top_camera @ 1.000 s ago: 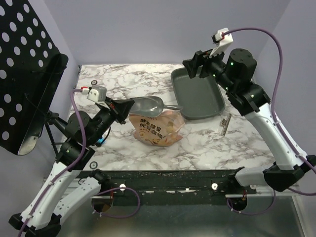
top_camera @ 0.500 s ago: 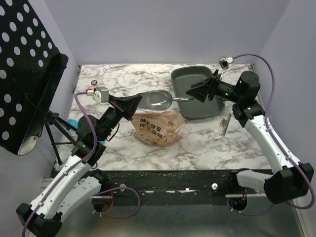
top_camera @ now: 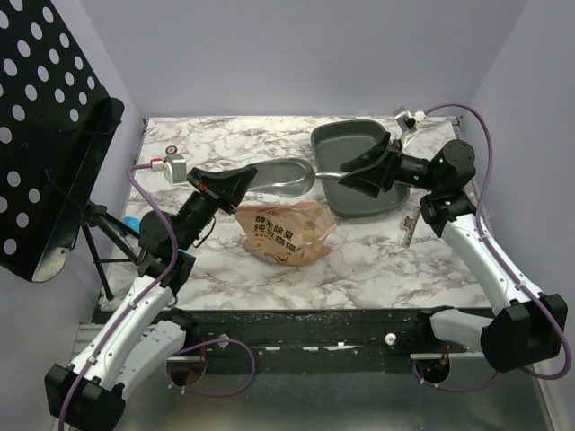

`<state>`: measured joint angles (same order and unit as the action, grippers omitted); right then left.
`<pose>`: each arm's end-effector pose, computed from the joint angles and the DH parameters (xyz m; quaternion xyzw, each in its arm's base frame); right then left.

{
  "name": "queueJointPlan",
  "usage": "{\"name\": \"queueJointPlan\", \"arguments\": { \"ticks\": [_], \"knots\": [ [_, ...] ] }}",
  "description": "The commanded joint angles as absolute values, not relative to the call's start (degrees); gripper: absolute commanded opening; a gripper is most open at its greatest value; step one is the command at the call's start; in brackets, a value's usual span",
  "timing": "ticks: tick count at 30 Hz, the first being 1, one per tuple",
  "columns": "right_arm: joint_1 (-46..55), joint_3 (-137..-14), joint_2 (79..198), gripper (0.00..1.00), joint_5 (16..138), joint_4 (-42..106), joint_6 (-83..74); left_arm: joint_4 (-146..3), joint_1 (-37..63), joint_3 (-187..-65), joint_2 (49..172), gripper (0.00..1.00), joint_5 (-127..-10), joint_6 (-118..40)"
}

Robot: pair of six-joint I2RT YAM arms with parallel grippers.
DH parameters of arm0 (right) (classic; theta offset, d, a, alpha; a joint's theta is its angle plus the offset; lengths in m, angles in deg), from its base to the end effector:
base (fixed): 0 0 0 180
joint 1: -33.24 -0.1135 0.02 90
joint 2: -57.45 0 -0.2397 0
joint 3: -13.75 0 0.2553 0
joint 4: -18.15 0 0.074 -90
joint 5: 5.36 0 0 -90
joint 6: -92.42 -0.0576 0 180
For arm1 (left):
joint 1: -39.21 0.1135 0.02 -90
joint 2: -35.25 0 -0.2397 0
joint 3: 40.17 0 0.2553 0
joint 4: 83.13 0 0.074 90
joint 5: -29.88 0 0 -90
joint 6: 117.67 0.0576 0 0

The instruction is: Fill the litter box with clean litter

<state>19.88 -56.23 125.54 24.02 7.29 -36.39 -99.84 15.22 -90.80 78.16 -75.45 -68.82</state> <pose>0.2661 0.1148 0.3669 -0.2659 0.6125 0.5795 0.4672 0.1906 -0.1015 0.3646 0.0308 0.5474 -0.5094 0.6633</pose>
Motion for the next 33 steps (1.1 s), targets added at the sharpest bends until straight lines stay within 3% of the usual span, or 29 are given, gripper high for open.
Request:
{"name": "queueJointPlan", "arguments": {
  "ticks": [1,7,19,33],
  "knots": [
    [20.2,-55.7,124.6,0.75,21.0,4.8,-37.4,-109.7,16.6,-89.6,79.6,0.00,-79.2,-74.4],
    [20.1,-55.9,124.8,0.73,21.0,3.0,-39.7,-111.5,16.7,-89.3,80.9,0.00,-79.5,-75.2],
    [19.0,-56.5,127.0,0.54,21.1,-0.6,-44.3,-112.4,16.9,-88.7,81.4,0.00,-78.8,-75.3],
    [16.8,-59.0,128.2,0.46,21.4,0.8,-43.5,-112.3,17.1,-88.7,81.5,0.00,-78.7,-75.0]
  ]
}}
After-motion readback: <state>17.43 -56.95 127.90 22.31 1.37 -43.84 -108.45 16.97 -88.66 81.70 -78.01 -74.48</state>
